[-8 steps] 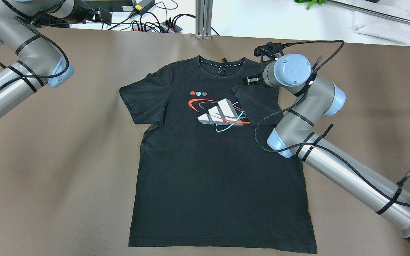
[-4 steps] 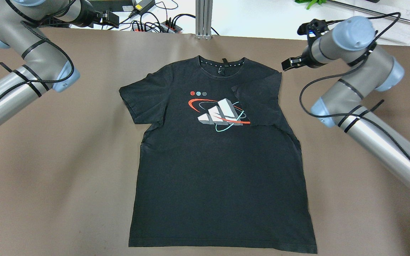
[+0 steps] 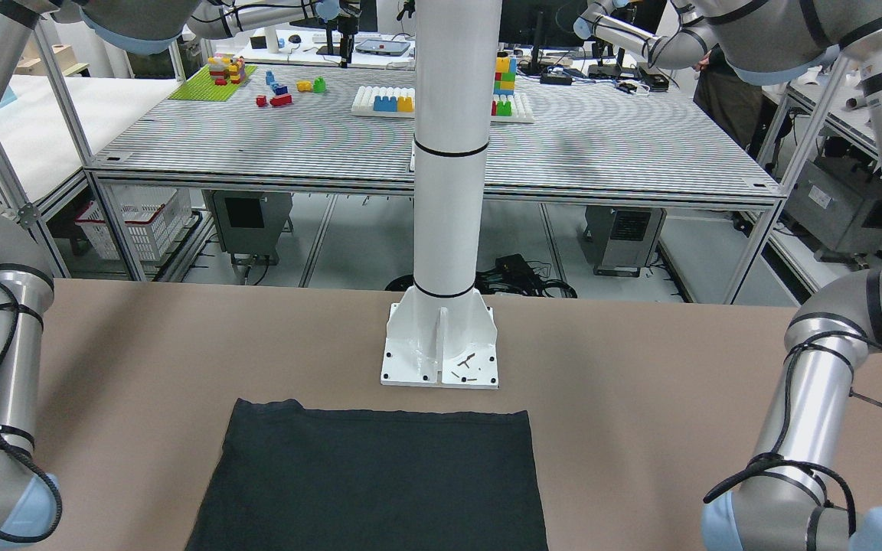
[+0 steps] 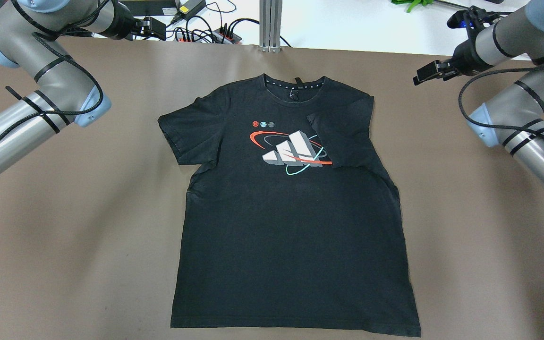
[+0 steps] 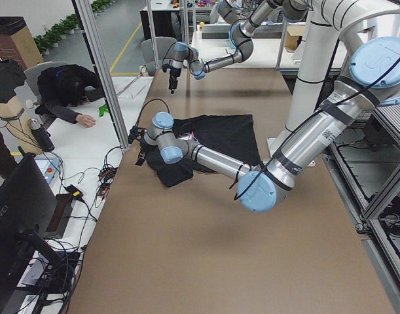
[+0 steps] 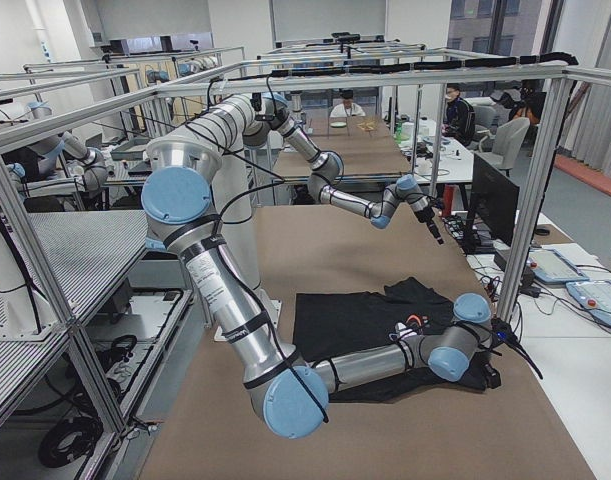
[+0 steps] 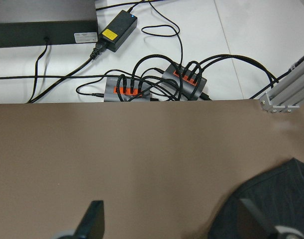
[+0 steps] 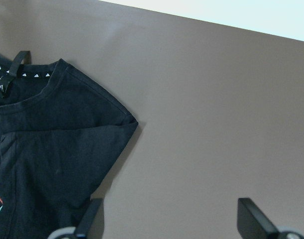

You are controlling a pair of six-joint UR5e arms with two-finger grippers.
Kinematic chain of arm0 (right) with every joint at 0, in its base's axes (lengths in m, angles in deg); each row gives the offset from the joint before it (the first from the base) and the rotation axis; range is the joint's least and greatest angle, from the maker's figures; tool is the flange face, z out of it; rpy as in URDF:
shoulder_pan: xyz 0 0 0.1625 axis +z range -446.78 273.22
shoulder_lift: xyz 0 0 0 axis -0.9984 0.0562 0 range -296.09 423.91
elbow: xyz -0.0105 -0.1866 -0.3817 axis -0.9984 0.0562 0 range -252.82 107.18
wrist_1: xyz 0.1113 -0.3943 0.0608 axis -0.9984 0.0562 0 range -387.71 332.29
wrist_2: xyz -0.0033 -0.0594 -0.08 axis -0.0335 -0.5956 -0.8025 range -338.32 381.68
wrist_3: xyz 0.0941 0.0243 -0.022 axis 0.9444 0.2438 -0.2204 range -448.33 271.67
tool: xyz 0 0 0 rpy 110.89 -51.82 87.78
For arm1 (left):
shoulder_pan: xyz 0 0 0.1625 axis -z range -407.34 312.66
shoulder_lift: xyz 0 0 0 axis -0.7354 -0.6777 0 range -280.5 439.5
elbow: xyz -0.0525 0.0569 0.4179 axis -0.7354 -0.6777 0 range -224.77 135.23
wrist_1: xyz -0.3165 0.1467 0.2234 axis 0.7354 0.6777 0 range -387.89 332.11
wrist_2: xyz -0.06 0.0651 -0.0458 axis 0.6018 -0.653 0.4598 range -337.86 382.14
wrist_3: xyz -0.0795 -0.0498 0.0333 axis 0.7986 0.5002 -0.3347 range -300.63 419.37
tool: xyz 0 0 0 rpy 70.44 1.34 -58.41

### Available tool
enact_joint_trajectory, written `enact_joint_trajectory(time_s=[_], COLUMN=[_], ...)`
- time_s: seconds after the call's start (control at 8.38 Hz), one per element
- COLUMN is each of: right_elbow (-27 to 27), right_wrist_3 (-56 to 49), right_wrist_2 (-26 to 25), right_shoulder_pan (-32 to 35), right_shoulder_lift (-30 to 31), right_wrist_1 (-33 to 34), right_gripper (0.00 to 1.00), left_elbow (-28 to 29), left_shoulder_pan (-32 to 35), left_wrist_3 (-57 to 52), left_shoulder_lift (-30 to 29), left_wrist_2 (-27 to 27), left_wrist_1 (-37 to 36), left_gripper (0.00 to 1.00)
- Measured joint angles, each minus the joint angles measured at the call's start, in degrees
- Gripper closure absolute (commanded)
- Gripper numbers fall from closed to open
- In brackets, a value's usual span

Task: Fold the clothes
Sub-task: 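Release the sleeve and withdraw the right gripper while the left gripper reaches the other sleeve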

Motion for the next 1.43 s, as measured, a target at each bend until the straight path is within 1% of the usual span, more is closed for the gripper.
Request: enact_joint_trajectory(time_s=[0.12,0.36,0.6,1.07,1.19,1.43], right_elbow=[-0.1,-0.2,-0.2,-0.5,-0.6,-0.6], right_wrist_3=[0.9,2.2,3.5,5.9,6.5,6.9], right_wrist_2=[2.3,3.5,3.7,3.7,3.7,3.6], right_shoulder_pan=[1.1,1.9,2.0,2.1,2.0,2.0], right_shoulder_lift=[1.4,2.8,3.0,3.8,4.0,4.0], right_wrist_1=[-2.4,-4.8,-5.4,-7.3,-7.4,-7.2], right_gripper=[0.06,0.06,0.06,0.06,0.06,0.06], left_elbow=[0.0,-0.3,-1.0,-1.4,-1.4,-1.1], left_shoulder_pan=[-0.4,-1.7,-3.8,-7.3,-8.4,-11.4], left_wrist_3=[0.4,1.4,3.5,4.9,5.0,5.2], left_shoulder_lift=[0.0,0.0,0.7,5.5,6.1,7.1], left_wrist_2=[0.0,-0.3,-0.7,-2.1,-2.8,-6.0], left_wrist_1=[0.1,0.3,1.0,3.0,3.0,3.0], left_gripper=[0.06,0.06,0.06,0.06,0.06,0.06])
